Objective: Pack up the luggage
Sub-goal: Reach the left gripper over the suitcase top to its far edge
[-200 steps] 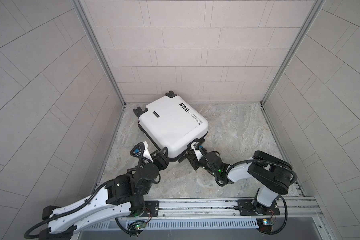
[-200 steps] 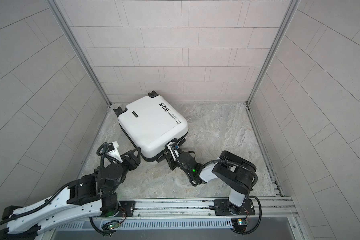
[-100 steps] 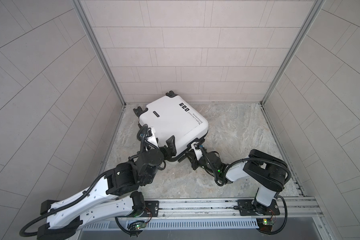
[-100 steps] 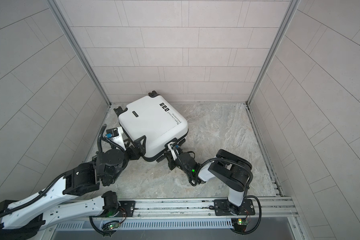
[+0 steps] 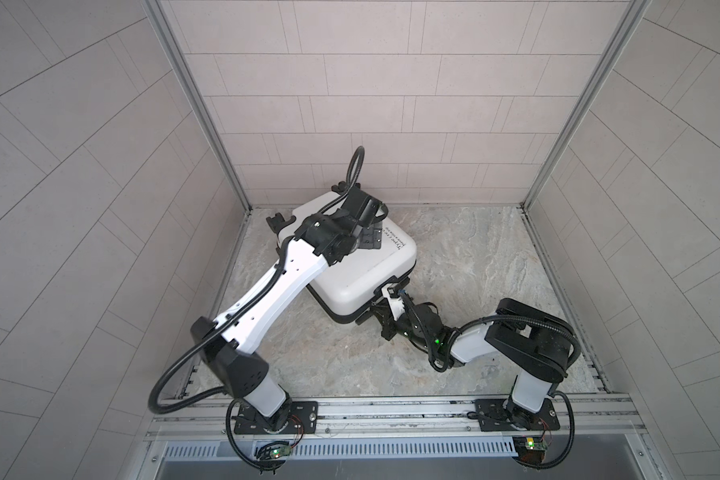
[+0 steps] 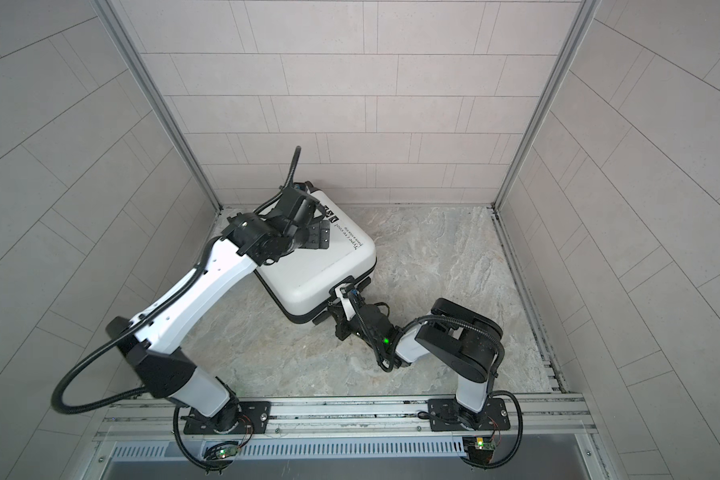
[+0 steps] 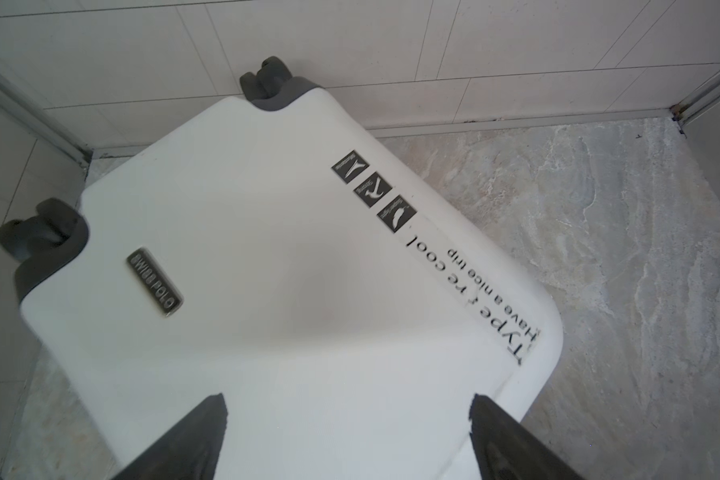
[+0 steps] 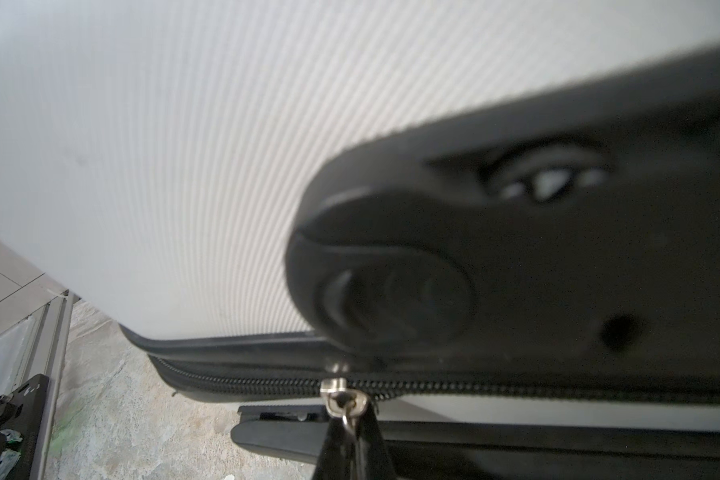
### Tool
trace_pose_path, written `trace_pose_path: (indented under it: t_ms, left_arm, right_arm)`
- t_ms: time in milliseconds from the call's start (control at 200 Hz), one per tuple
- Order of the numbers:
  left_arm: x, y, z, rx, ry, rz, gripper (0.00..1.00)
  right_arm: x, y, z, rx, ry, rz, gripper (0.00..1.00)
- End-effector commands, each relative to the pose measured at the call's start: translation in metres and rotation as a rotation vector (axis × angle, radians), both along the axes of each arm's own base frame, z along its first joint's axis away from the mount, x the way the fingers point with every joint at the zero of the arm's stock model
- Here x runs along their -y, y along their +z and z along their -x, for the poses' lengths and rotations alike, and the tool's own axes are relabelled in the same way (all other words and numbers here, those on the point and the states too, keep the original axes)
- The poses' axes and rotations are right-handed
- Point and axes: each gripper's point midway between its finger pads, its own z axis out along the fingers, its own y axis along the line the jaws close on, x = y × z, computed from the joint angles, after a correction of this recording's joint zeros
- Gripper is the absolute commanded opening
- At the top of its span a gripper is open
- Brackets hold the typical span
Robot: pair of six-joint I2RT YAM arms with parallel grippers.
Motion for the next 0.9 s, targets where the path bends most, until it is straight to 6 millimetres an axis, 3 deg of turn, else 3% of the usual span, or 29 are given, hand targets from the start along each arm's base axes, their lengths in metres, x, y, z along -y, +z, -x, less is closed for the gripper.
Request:
trace_pose_path:
  t_ms: [0, 175, 410, 540, 761, 896]
  left_arm:
    - [0.01, -0.016, -0.015, -0.07, -0.072, -0.111, 0.99]
    - [0.038, -0.036, -0.059, -0.075, -0.084, -0.161, 1.0]
    - [0.04, -0.086, -0.092, -0.153, -0.076, -0.28, 1.0]
    - [0.036, -0.115, -0.084, -0.253, -0.114, -0.319, 0.99]
    - [0.024, -0.15, -0.054, -0.433, -0.185, -0.412, 0.74]
    - [0.013, -0.161, -0.042, -0.487, -0.184, -0.472, 0.73]
  right_arm:
    - [-0.003, 0.006, -0.009, -0.004, -0.029, -0.041, 0.0]
    - [-0.005, 0.003, -0.008, -0.013, -0.024, -0.045, 0.0]
    - [-0.006, 0.0, -0.009, -0.017, -0.027, -0.048, 0.0]
    - [-0.001, 0.0, -0.014, -0.007, -0.062, -0.045, 0.0]
    - [0.021, 0.008, -0.032, 0.017, -0.192, -0.047, 0.0]
    - [0.044, 0.014, -0.047, 0.021, -0.291, -0.055, 0.0]
